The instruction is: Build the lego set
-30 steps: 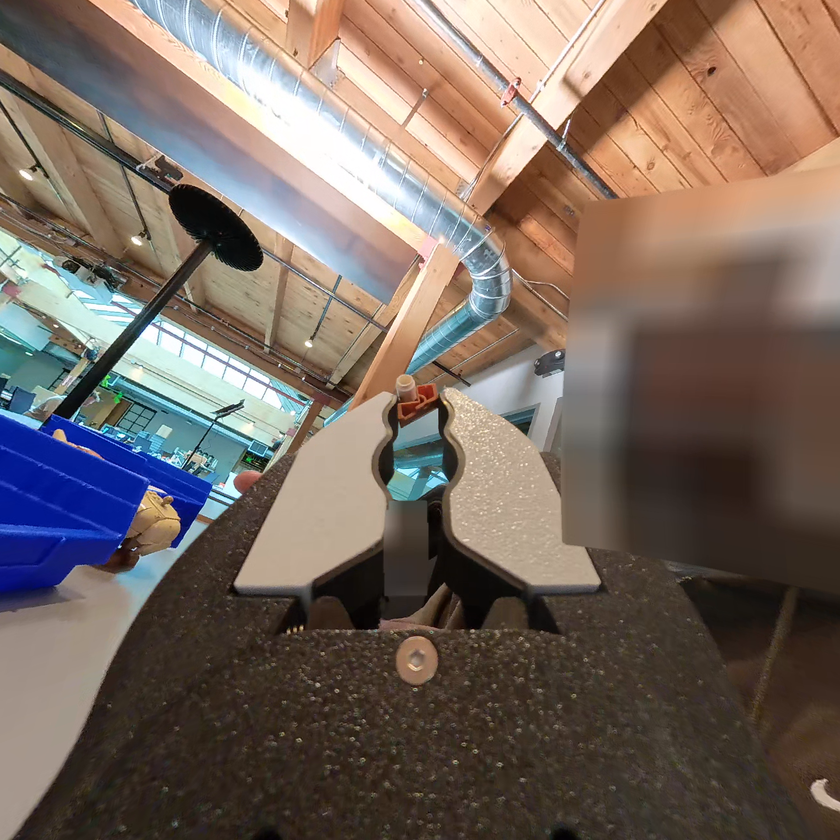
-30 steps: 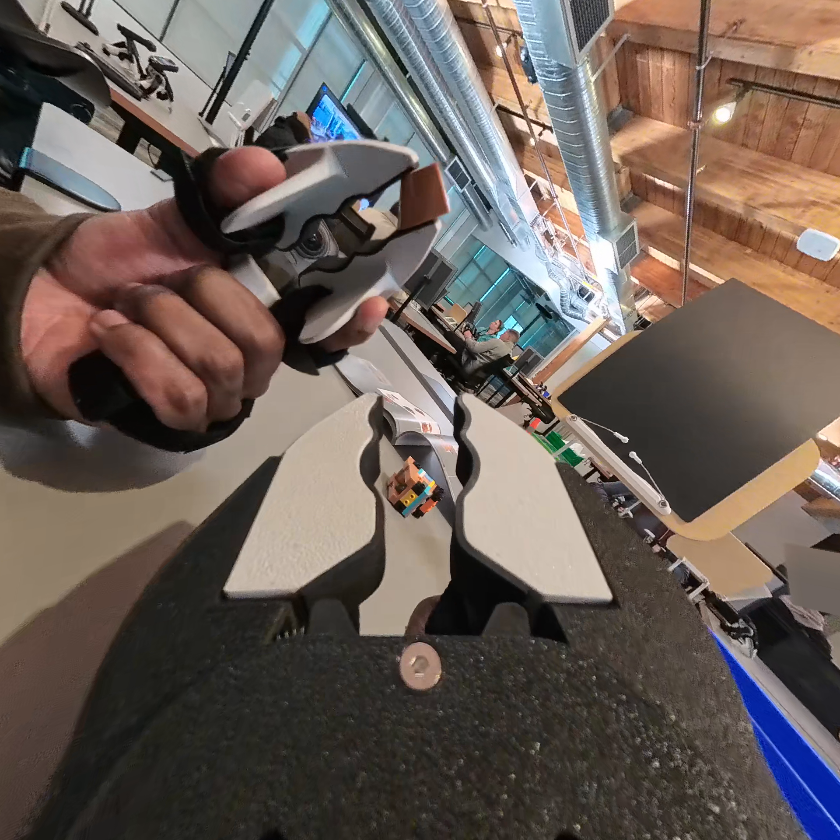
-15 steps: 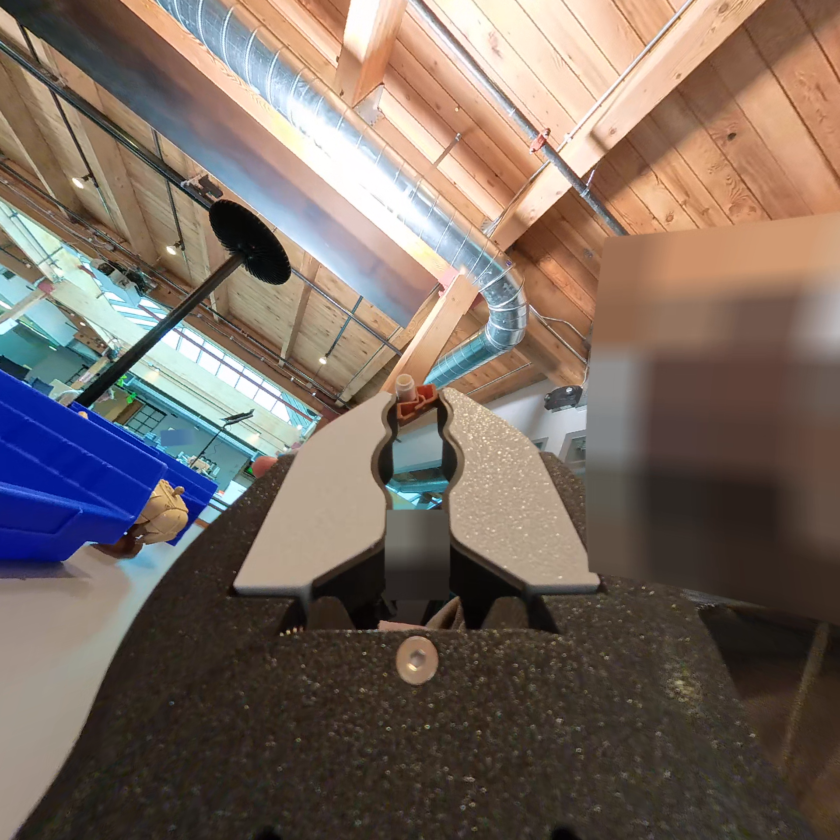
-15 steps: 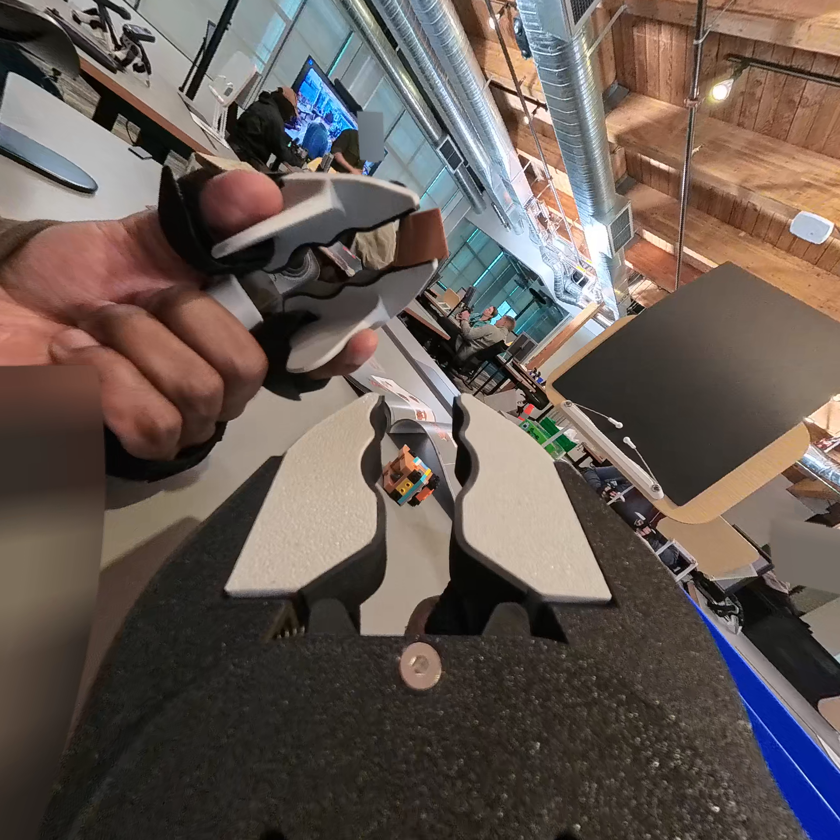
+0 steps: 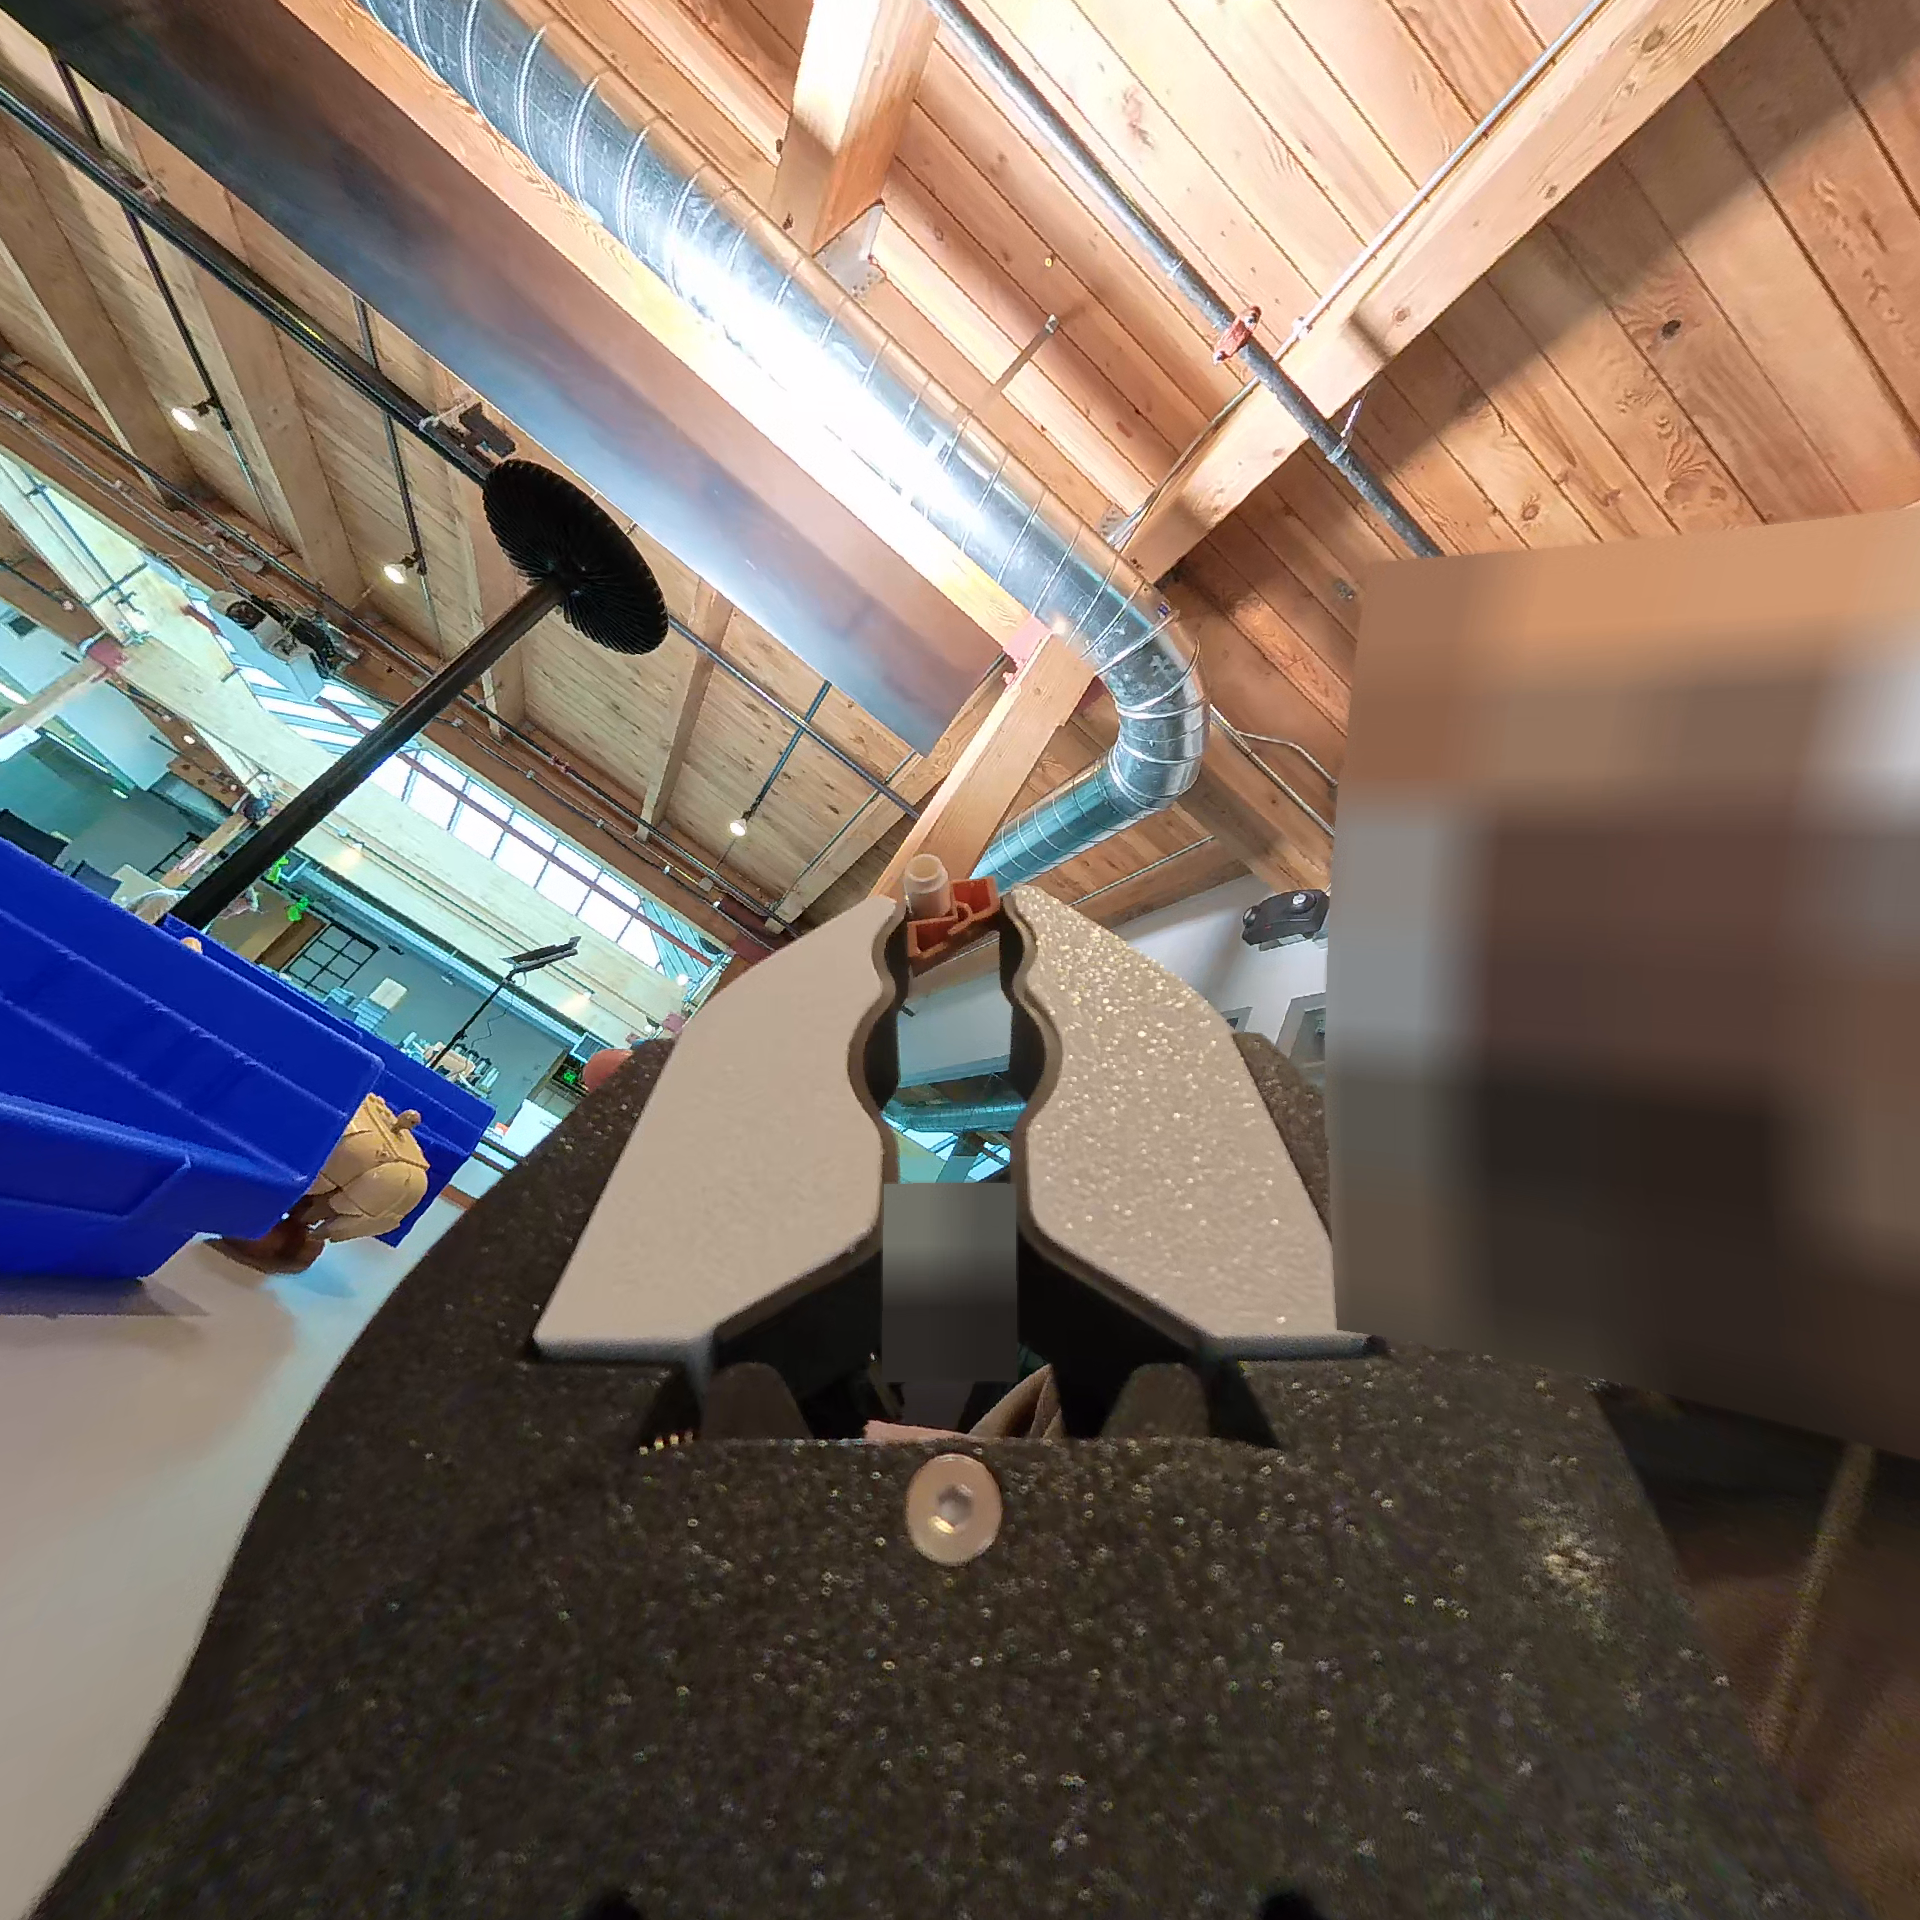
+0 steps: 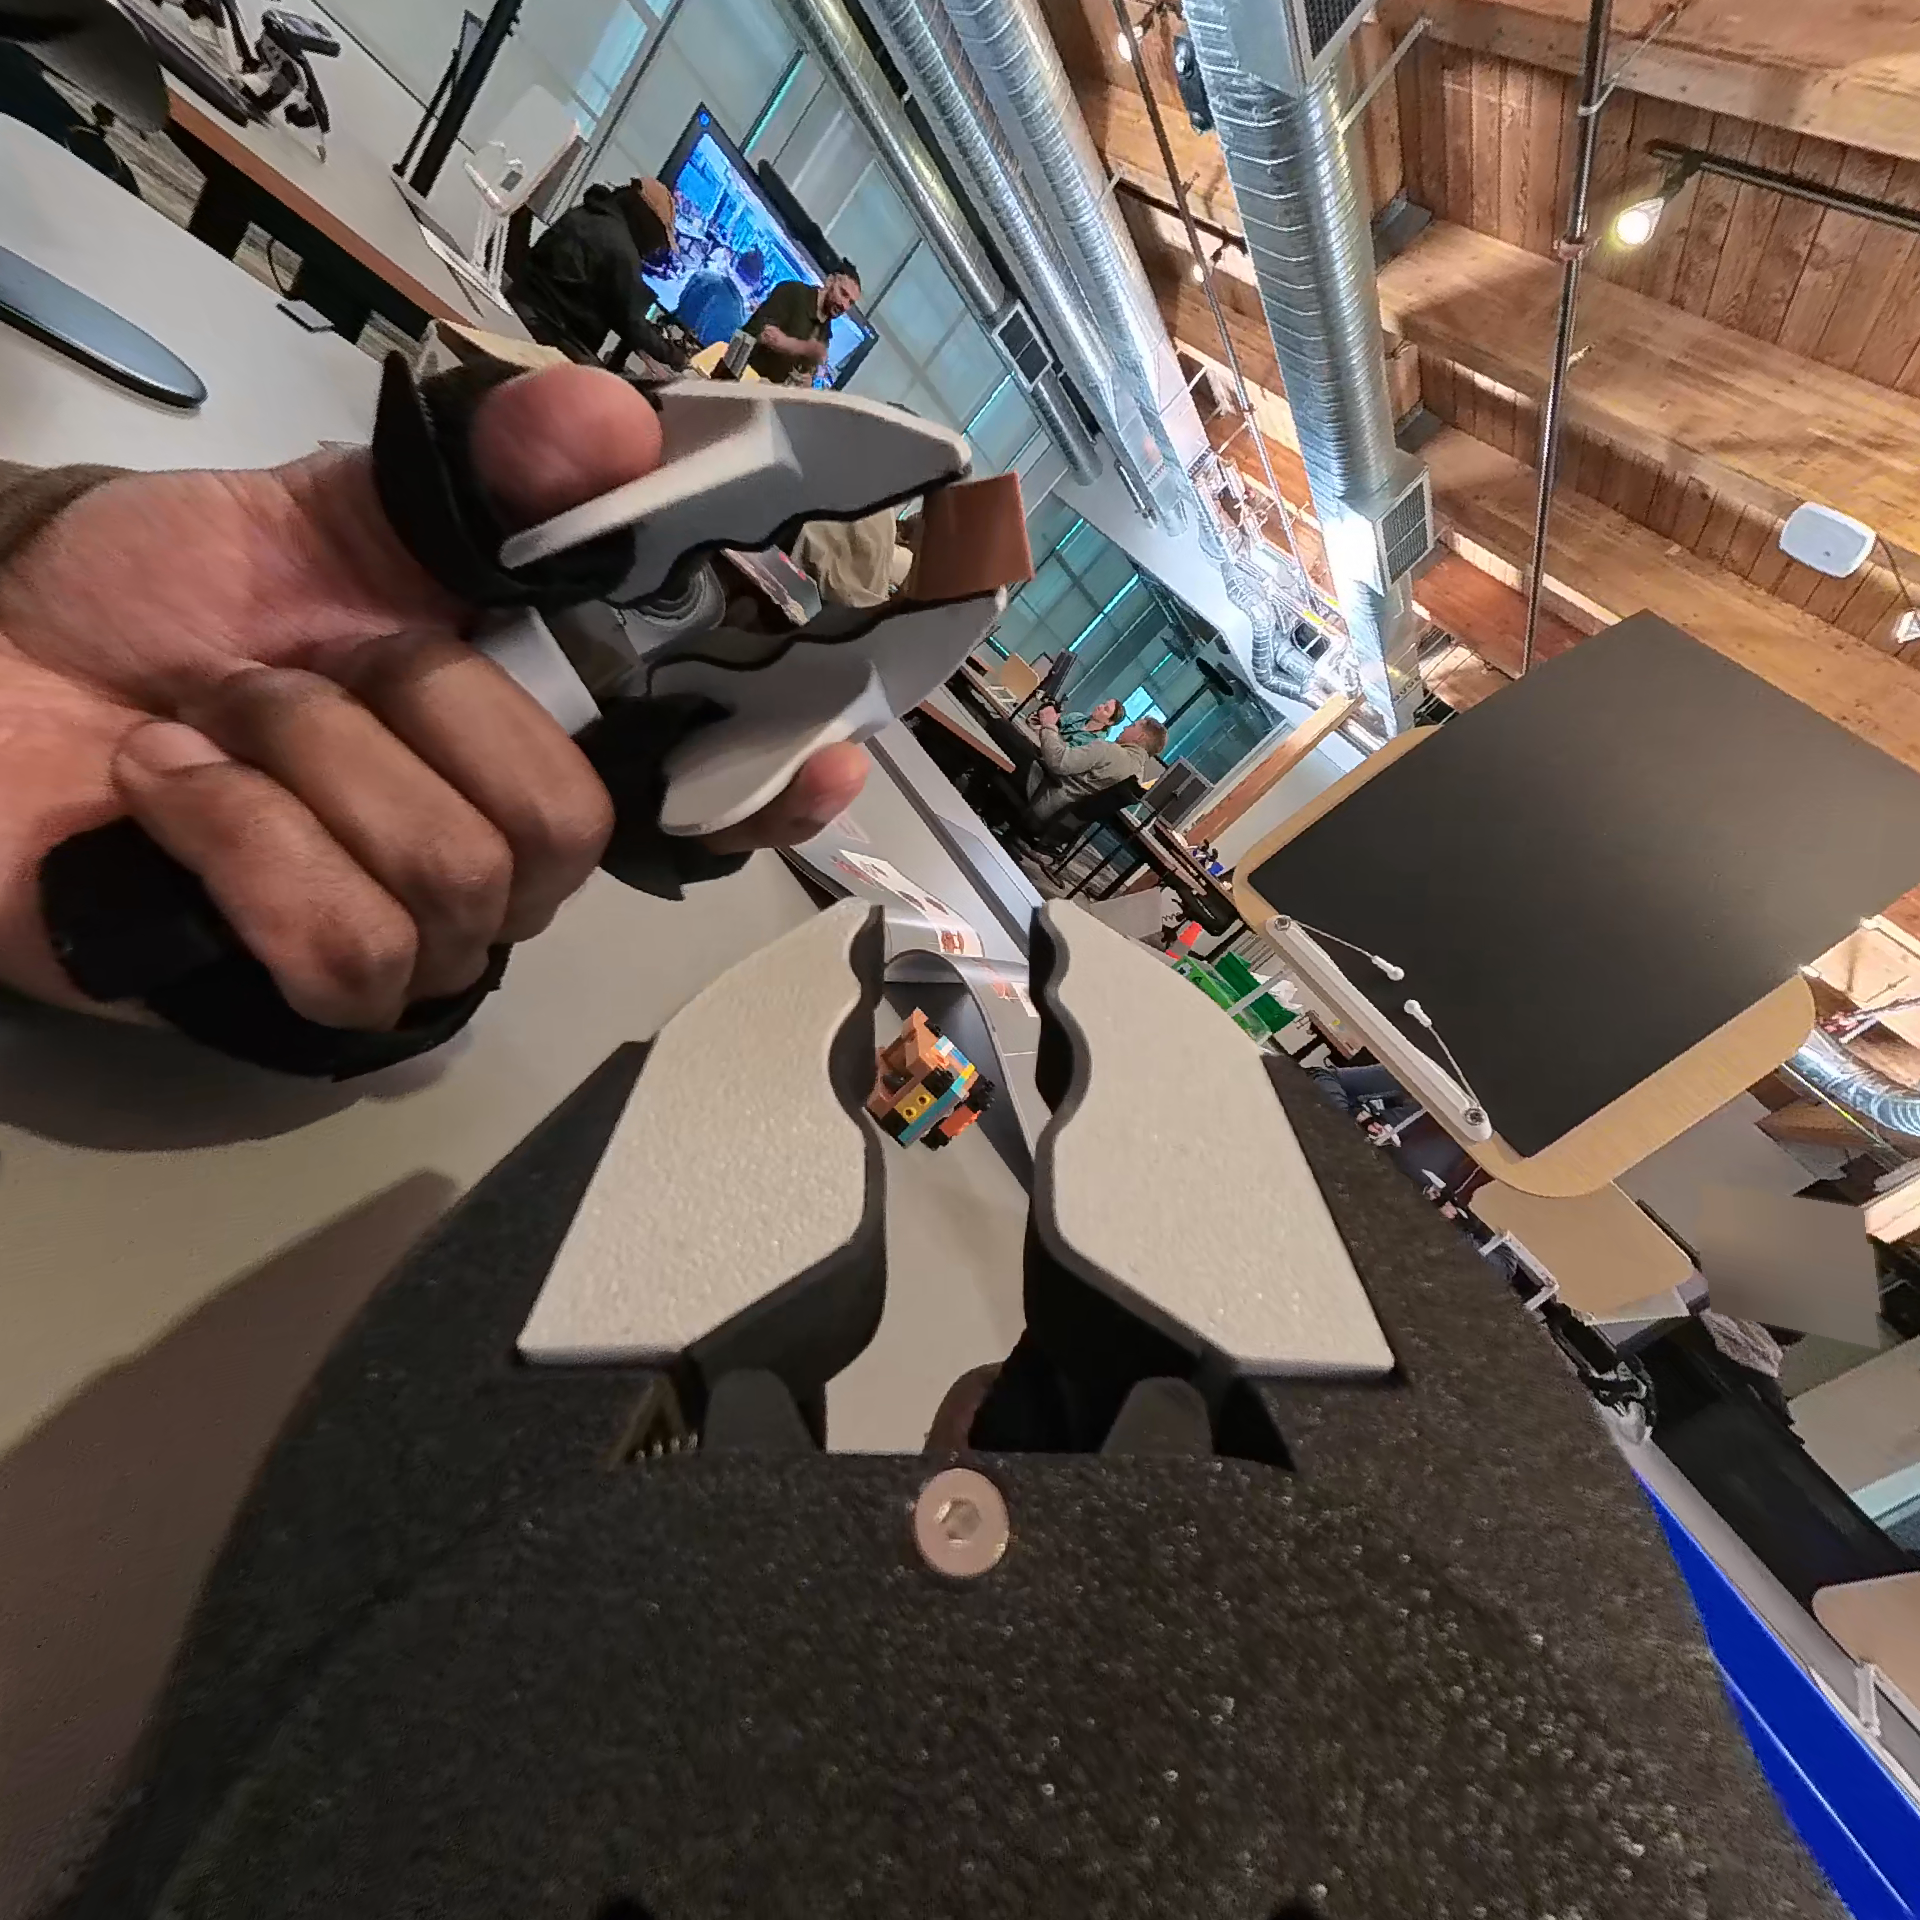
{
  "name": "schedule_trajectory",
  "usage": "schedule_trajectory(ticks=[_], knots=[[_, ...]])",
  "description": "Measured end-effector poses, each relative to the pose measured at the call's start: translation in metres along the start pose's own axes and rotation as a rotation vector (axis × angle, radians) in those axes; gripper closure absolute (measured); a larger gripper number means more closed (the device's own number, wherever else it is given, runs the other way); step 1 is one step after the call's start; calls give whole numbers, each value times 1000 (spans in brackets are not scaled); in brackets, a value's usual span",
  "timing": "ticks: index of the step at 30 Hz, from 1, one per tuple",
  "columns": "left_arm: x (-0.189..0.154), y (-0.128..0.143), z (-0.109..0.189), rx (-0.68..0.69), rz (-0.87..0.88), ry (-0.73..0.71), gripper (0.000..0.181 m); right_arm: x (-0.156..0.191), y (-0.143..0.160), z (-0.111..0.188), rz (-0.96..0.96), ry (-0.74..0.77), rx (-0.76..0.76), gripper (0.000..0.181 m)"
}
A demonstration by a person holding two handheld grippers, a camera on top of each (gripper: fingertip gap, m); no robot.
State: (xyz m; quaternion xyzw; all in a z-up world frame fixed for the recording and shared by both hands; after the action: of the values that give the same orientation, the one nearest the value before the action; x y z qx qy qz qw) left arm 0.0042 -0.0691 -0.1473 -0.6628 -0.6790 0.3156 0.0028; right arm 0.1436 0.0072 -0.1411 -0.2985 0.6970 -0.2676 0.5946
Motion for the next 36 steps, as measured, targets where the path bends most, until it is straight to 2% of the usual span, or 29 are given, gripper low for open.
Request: schedule_trajectory(ticks=[36], knots=[[2, 2, 1, 24, -28, -42, 165, 0, 1, 0, 16, 0, 9, 156]])
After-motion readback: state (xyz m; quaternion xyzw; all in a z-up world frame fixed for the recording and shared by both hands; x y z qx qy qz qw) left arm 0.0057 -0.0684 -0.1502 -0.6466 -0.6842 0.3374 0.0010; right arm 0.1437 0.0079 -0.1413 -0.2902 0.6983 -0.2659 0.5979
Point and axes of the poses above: each gripper's, where its closed fingertips meet, z back along the fingers, y out of its underside, x = y × z across the jaws, the point moved 9 cm from there along z, back along the fingers, and after that the axes turned 3 degrees about y, right-handed, at the moved point
